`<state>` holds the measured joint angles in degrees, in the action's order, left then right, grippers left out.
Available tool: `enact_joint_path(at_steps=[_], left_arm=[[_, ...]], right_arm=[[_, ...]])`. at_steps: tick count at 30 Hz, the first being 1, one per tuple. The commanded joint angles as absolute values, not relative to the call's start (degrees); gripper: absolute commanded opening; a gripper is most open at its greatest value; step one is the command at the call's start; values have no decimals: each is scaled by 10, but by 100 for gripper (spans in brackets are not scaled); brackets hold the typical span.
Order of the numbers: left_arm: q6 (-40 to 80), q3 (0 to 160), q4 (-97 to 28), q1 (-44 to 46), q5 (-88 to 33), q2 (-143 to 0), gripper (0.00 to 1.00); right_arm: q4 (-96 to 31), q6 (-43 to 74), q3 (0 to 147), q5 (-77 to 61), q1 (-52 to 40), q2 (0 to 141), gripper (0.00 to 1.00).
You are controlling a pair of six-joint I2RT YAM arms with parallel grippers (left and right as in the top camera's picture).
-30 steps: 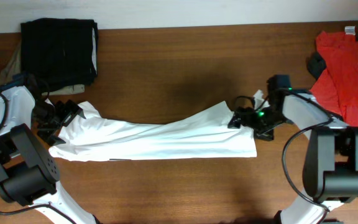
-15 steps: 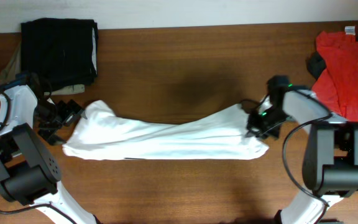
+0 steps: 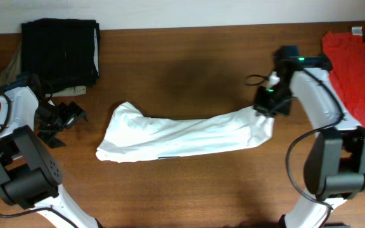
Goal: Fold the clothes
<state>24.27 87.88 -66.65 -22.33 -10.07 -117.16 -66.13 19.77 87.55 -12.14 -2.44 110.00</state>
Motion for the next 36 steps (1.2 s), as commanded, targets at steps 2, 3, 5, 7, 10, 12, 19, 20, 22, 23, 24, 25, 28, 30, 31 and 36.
enact_joint_path(at_steps=[2, 3, 5, 7, 10, 12, 19, 20, 22, 23, 24, 25, 28, 30, 31, 36], left_arm=[[244, 882, -664, -201, -96, -1173, 99], [244, 882, -663, -197, -96, -1173, 99], [244, 882, -658, -186, -96, -1173, 99], [244, 882, -656, -179, -95, -1173, 99], [244, 882, -654, -170, -85, -1173, 99], [244, 882, -654, -165, -85, -1173, 99], [244, 882, -652, -161, -85, -1173, 99], [244, 882, -652, -161, -85, -1173, 99], [244, 882, -652, -161, -85, -1173, 99], [244, 882, -652, -161, -85, -1173, 99], [244, 882, -653, -161, -85, -1173, 99], [244, 882, -653, -161, -85, -1173, 99], [244, 882, -653, -161, -85, -1173, 99], [244, 882, -652, -161, -85, -1173, 99], [244, 882, -653, -161, -85, -1173, 99], [244, 882, -654, -161, -78, -1173, 99]], right_arm=[[-641, 211, 886, -146, -110, 1098, 4], [-638, 222, 886, -146, -129, 1098, 4], [-625, 230, 886, -146, -172, 1098, 4], [-616, 238, 886, -146, -199, 1099, 4], [-603, 261, 886, -146, -231, 1099, 4], [-595, 262, 886, -146, -253, 1100, 4], [-574, 280, 884, -143, -308, 1100, 4], [-567, 280, 884, -144, -315, 1100, 4], [-554, 280, 883, -144, -324, 1101, 5], [-549, 280, 883, -144, -329, 1101, 6], [-546, 280, 883, -144, -333, 1101, 8], [-542, 280, 883, -144, -338, 1101, 8], [-532, 283, 883, -144, -348, 1102, 8], [-526, 292, 883, -144, -354, 1105, 8], [-524, 295, 883, -144, -358, 1110, 8], [-505, 295, 883, -144, -376, 1138, 19]])
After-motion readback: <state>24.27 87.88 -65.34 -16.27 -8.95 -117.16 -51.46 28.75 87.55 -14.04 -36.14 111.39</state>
